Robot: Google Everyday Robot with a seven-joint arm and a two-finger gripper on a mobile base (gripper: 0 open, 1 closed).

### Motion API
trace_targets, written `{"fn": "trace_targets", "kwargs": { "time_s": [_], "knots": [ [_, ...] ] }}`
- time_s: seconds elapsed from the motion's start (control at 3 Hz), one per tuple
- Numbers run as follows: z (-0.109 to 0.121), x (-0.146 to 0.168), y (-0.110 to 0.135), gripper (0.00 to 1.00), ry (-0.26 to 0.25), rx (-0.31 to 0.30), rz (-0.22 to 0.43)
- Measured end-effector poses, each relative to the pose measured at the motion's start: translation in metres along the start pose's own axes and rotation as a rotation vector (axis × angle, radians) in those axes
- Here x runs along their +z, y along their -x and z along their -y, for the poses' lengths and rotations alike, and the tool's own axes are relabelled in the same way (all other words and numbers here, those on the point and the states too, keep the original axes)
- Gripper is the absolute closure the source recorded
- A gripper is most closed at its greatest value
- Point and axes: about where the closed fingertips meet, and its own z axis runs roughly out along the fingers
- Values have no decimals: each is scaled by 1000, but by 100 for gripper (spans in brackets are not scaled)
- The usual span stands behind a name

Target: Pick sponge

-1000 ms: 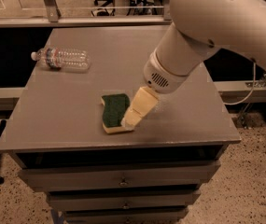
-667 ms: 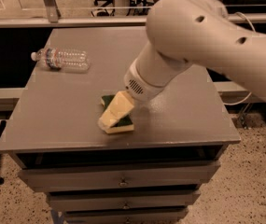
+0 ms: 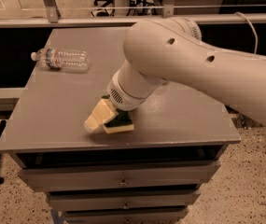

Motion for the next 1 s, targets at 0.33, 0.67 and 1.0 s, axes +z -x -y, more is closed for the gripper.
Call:
{"fn": "trace_targets", "kwargs": {
  "time_s": [0.33,0.67,1.0],
  "knots": [
    [-1,2,3,38,-24,3,19],
    [0,-5,12,61,-37,-12,55],
    [-3,-27,36,84,-13,-57,140]
  ]
}}
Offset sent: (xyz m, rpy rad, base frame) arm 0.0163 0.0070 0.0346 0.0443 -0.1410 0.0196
